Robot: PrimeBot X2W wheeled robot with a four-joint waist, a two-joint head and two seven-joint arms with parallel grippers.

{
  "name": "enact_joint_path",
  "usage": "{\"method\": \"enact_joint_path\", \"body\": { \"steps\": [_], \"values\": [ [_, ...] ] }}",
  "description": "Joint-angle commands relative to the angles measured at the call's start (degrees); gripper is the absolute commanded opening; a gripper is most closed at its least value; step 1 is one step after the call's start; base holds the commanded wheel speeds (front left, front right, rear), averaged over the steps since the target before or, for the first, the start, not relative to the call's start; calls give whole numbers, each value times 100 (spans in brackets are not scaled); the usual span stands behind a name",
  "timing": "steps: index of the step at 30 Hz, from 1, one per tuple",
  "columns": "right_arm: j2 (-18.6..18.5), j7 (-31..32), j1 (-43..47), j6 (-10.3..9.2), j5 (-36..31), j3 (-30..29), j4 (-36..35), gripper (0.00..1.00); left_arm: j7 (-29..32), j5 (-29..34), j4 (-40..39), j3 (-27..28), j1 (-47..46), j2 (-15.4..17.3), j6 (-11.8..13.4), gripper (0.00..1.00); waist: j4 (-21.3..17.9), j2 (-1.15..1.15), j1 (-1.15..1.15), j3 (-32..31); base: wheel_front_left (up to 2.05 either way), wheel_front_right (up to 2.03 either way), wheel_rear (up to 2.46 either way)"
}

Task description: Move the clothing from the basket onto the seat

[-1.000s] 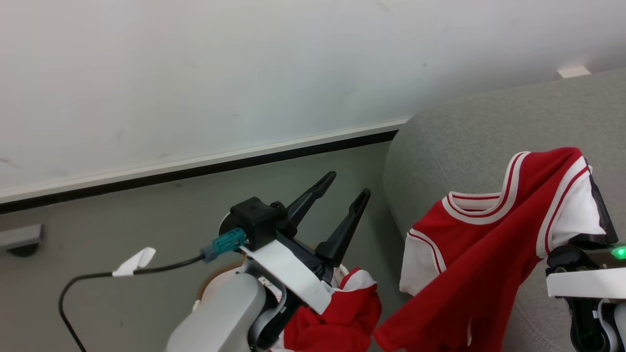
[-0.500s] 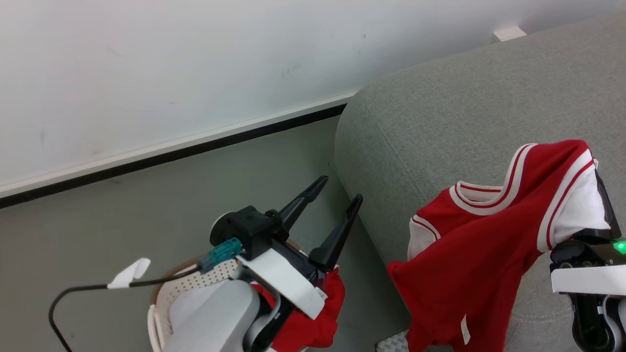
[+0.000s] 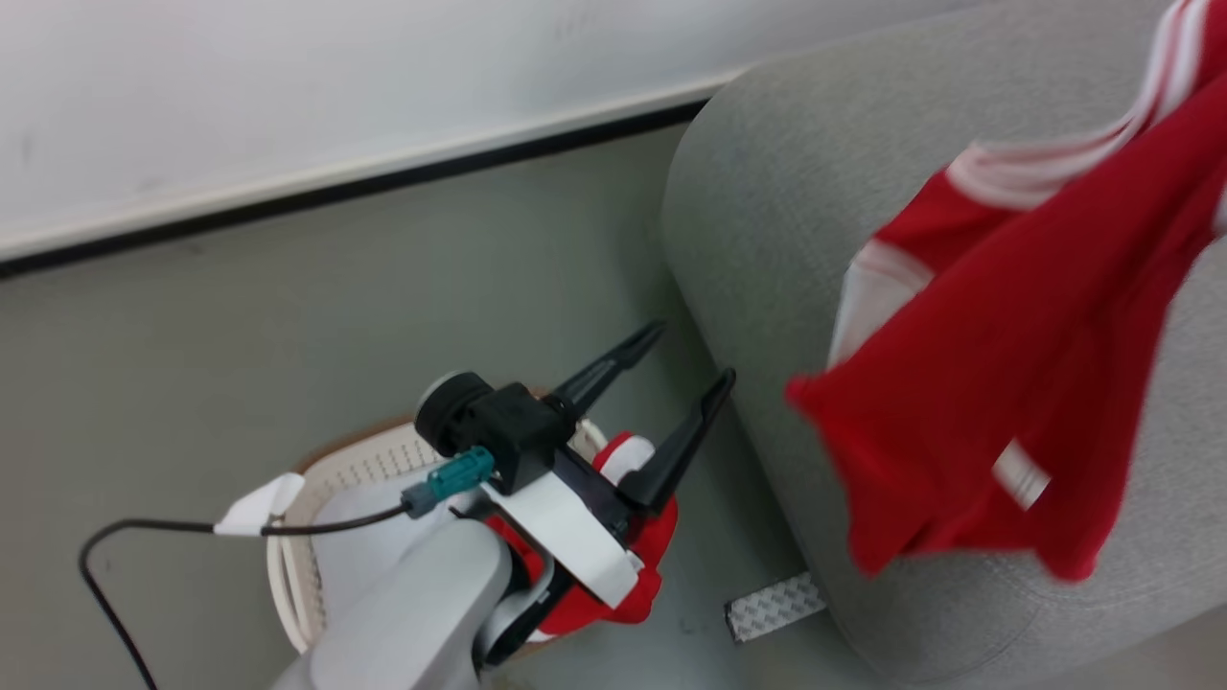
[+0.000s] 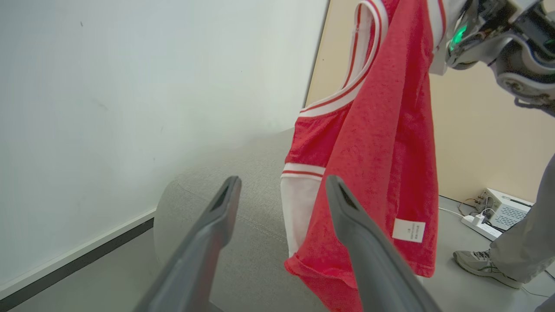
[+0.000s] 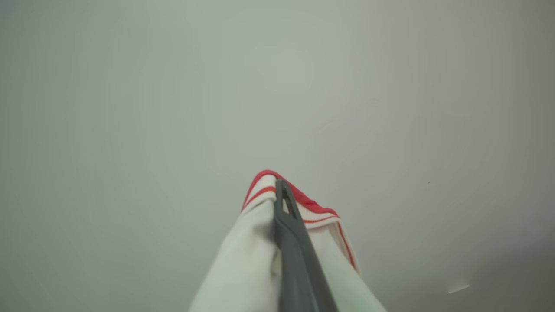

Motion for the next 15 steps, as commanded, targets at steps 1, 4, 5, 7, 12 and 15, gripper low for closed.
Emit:
{"method": "enact_joint_path", "body": {
  "steps": [1,4,5,7,12,15],
  "values": [
    [-61,48,-214,-10,80,-62,37,0,-2,37,-16,-4,-63,84,-13,100,166,-1,0,318,0,0,0],
    [-338,279,-930,-10,128,-366,320,0,1,79,-74,-53,-247,195,-14,100,299,-1,0,692,0,0,0],
    [-423,337,-1168,-10,113,-455,438,0,4,84,-97,-77,-300,237,-14,100,350,-1,0,814,0,0,0],
    [-651,419,-1642,-10,35,-754,699,0,33,98,-148,-113,-431,307,-13,100,474,-1,0,1110,0,0,0],
    [-1177,433,-2730,-10,-176,-1431,1494,0,85,95,-292,-136,-675,476,-14,100,758,-1,0,1750,0,0,0],
    [-1351,235,-3222,-10,-418,-1750,1967,0,128,118,-360,-123,-759,573,-15,100,863,-1,0,2046,0,0,0]
  ]
}}
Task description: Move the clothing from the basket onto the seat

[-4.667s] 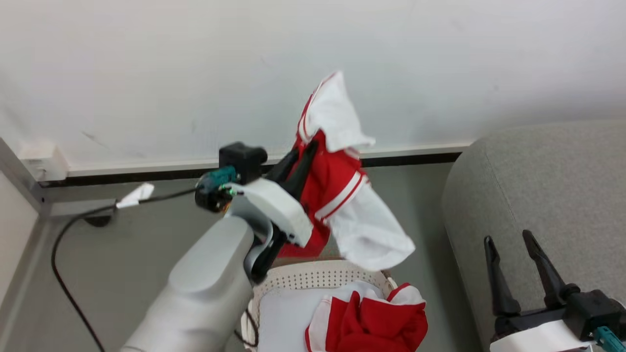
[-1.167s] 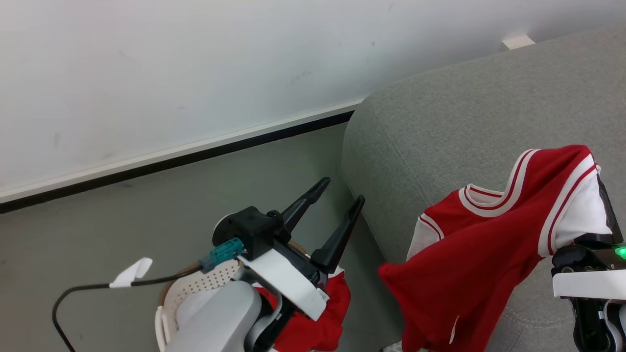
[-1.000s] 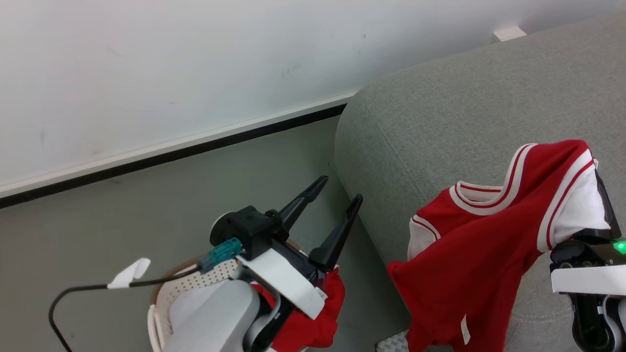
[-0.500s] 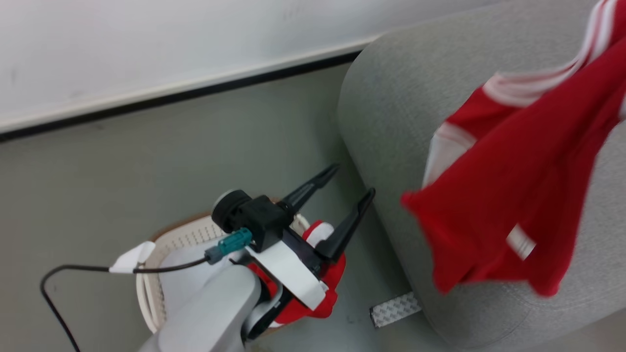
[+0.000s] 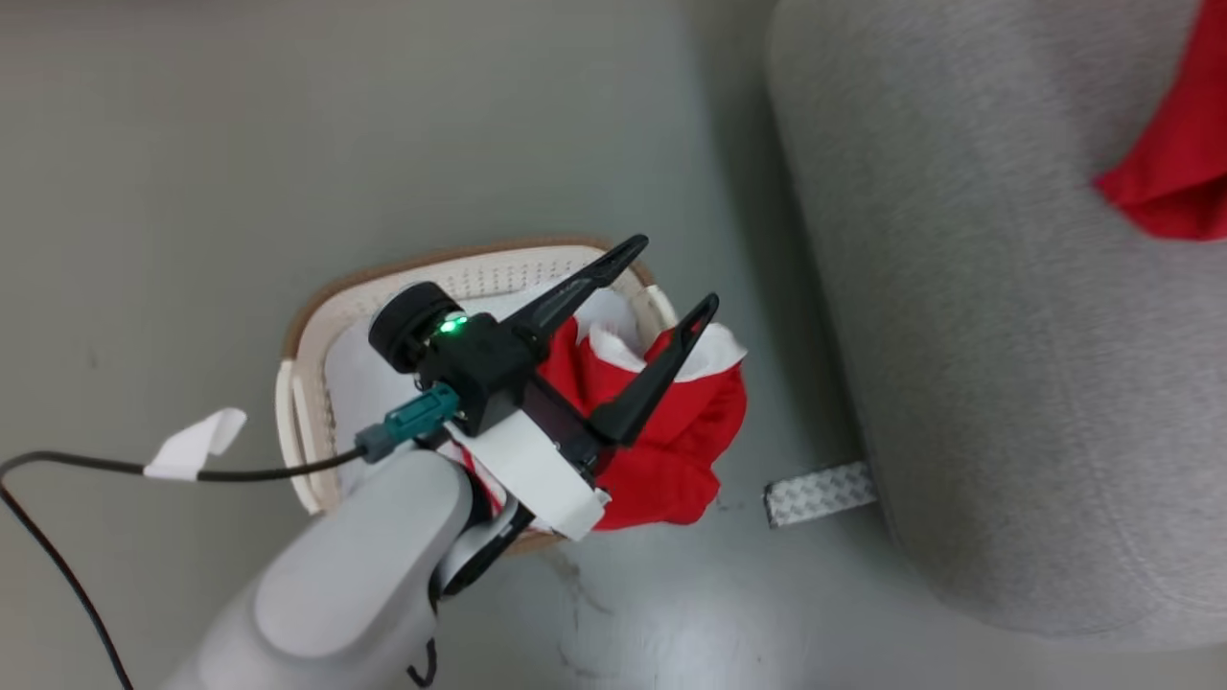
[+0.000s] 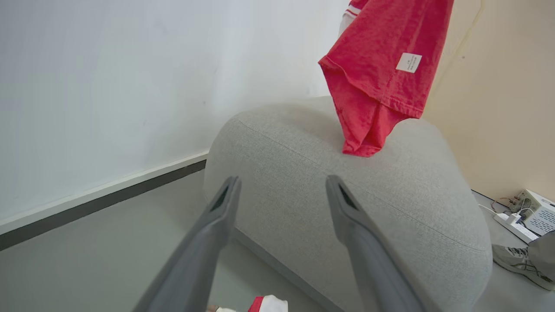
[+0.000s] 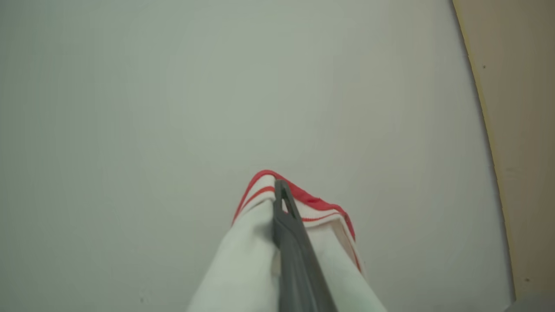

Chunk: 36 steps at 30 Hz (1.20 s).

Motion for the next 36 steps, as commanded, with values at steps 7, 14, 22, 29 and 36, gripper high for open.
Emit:
{"method": "enact_joint_path", "body": {
  "steps": [7,14,22,29,36],
  "values": [
    [69,474,290,-10,-754,554,1300,0,36,81,-84,26,-51,195,34,100,241,0,-1,687,0,0,0],
    [86,1203,956,-11,-1624,1786,2423,17,67,28,-69,-17,-15,219,62,100,185,0,-1,732,0,0,0],
    [182,1436,1181,-12,-1453,2424,2657,100,66,-68,86,-21,96,221,134,100,117,0,-1,504,0,0,0],
    [-14,2036,1489,-12,-1097,3164,2377,100,-36,-260,355,18,424,62,182,100,25,0,-1,-267,0,0,0],
    [-514,2833,2022,-12,-474,3977,1435,100,-115,-478,684,183,925,-205,242,100,43,0,-1,-1346,0,0,0]
  ]
}}
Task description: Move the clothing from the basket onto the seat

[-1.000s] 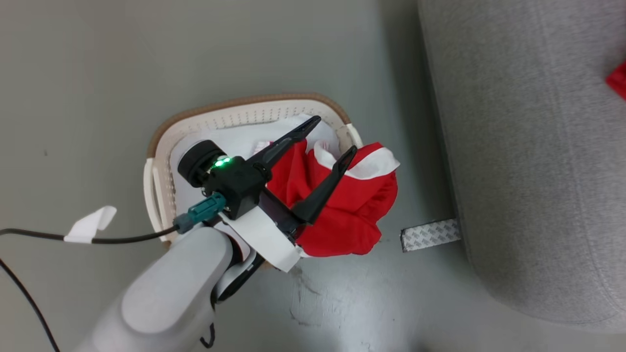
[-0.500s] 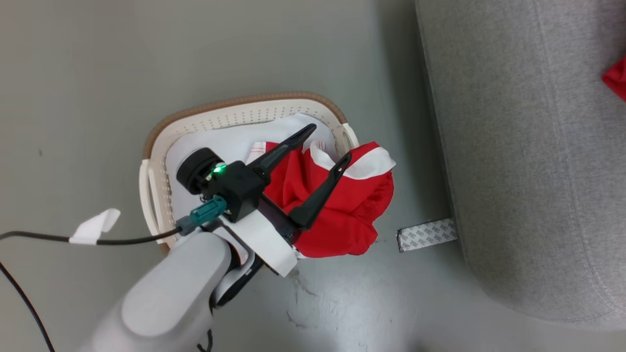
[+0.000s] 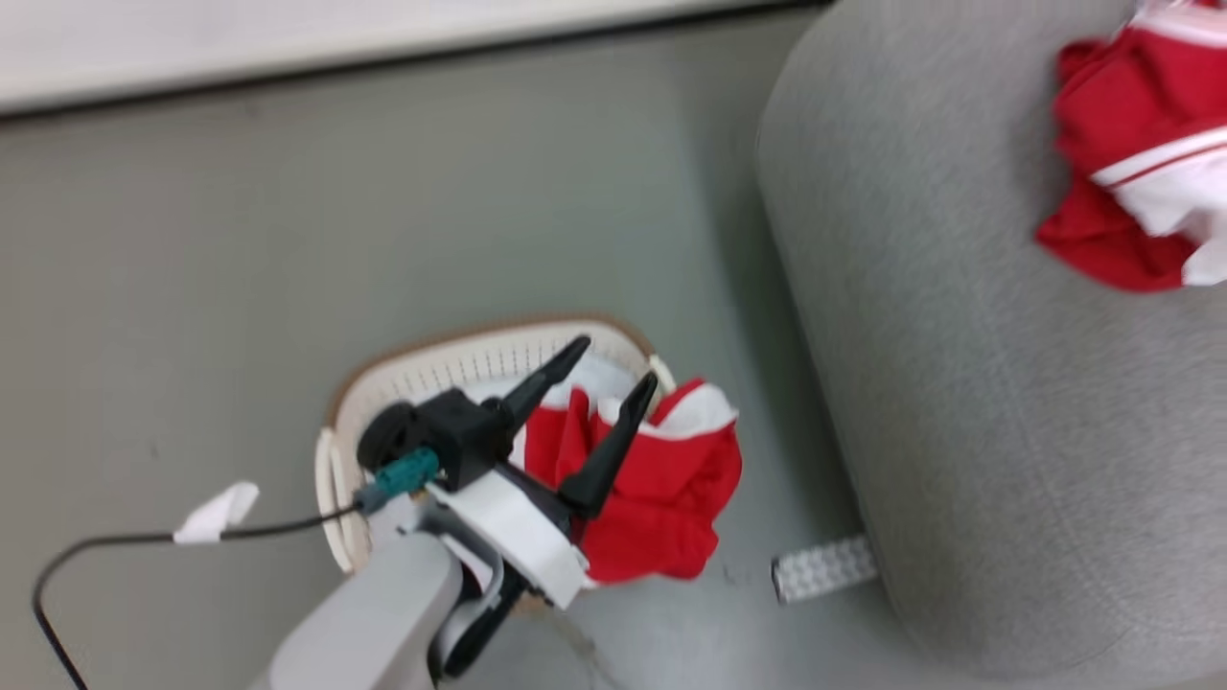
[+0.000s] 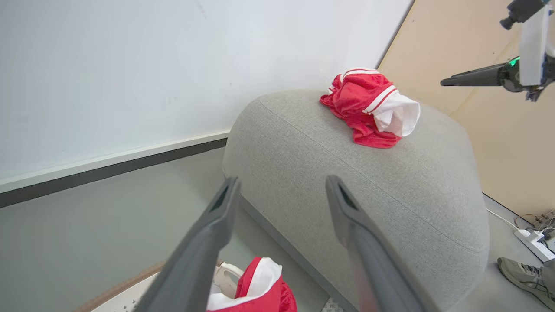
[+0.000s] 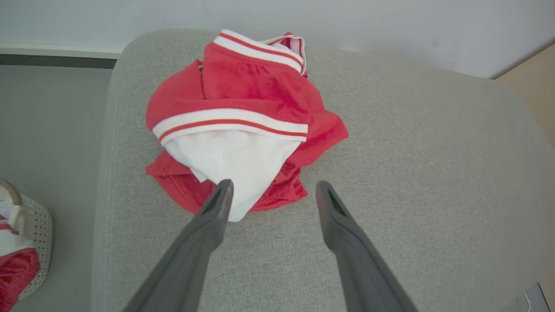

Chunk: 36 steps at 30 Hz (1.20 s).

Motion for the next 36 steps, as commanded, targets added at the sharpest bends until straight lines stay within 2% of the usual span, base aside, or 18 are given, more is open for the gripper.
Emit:
{"method": "enact_joint_path", "body": {
  "steps": [1,5,9,14,19,24,29,30,36],
  "values": [
    [-120,32,193,-14,122,80,-203,100,-42,-45,32,34,168,-51,22,100,28,0,1,-650,0,0,0],
    [-527,-203,468,-14,390,162,-921,100,-36,-87,-10,312,465,-175,96,100,160,0,1,-1196,0,0,0],
    [-713,-617,785,-14,542,99,-1641,100,-34,-40,-108,730,772,-253,221,100,359,0,1,-1628,0,0,0],
    [-554,-1492,1396,-14,685,-317,-2284,100,-35,16,-224,1380,1168,-289,357,100,668,0,1,-1999,0,0,0],
    [-232,-2278,2179,-14,332,-806,-2563,100,-35,80,-296,2202,1649,-353,561,100,944,0,1,-2268,0,0,0],
    [565,-2946,3189,-14,-320,-1376,-2816,100,-35,289,-445,3032,2188,-476,651,100,1136,0,1,-2395,0,0,0],
    [1631,-3389,4107,-13,-736,-1787,-2898,100,-35,517,-371,3652,2536,-701,454,100,1287,0,1,-2387,0,0,0],
    [1631,-3389,4107,-13,-736,-1787,-2898,100,-35,517,-371,3652,2536,-701,454,100,1287,0,1,-2387,0,0,0],
    [2501,-3580,4742,-14,-1705,-2266,-2834,100,-35,963,-237,4079,2698,-976,187,100,1447,0,1,-2299,0,0,0]
  ]
}}
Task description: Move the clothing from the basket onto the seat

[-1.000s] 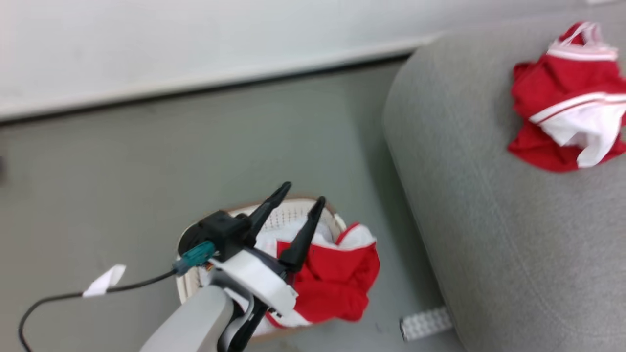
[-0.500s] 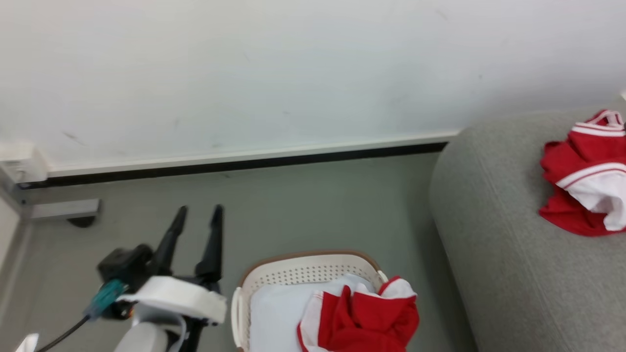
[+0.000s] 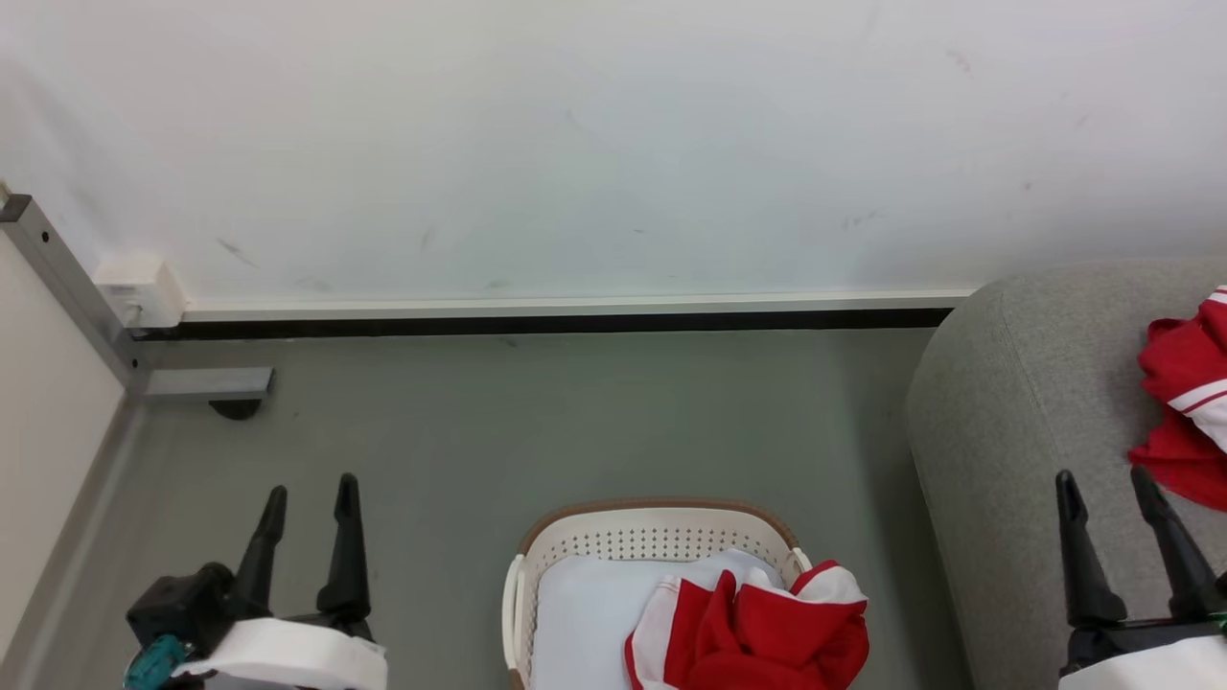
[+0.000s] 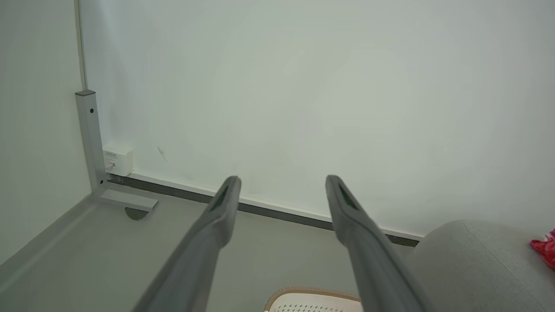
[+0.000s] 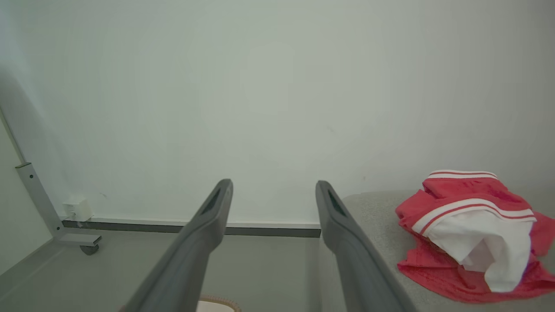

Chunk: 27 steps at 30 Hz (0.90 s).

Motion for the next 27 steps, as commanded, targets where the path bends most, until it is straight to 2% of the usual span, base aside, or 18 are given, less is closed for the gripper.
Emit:
{"method": "enact_joint_path", "body": {
  "steps": [1,6,9,18,27],
  "values": [
    [101,-22,77,-12,-72,-52,-76,100,0,152,21,28,73,-15,-17,100,18,0,1,25,0,0,0],
    [629,-24,296,-13,-627,-234,-250,100,0,781,-25,107,149,-123,-102,100,0,0,1,104,0,0,0],
    [729,-25,282,-13,-711,-220,-227,100,0,977,-31,145,178,-181,-133,100,-23,0,1,116,0,0,0],
    [785,-26,153,-12,-769,-251,-128,100,-1,1199,0,243,184,-247,-214,100,-88,0,1,68,0,0,0],
    [789,-26,104,-13,-802,-195,-159,100,-1,1021,49,259,142,-259,-250,100,-135,0,1,59,0,0,0]
  ]
}}
